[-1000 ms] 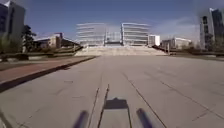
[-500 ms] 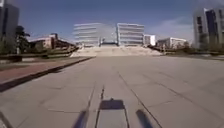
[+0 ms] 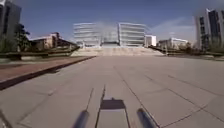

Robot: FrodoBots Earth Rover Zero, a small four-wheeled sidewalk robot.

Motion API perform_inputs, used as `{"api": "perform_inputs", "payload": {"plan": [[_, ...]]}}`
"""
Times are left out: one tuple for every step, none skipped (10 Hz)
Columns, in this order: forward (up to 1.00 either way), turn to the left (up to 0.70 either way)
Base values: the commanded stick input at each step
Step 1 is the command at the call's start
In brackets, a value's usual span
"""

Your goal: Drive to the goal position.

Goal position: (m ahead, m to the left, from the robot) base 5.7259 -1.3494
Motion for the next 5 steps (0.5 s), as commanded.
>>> {"api": "perform_inputs", "payload": {"plan": [[0.7,0.11],[0.7,0.14],[0.7,0.14],[0.7,0.14],[0.7,0.11]]}}
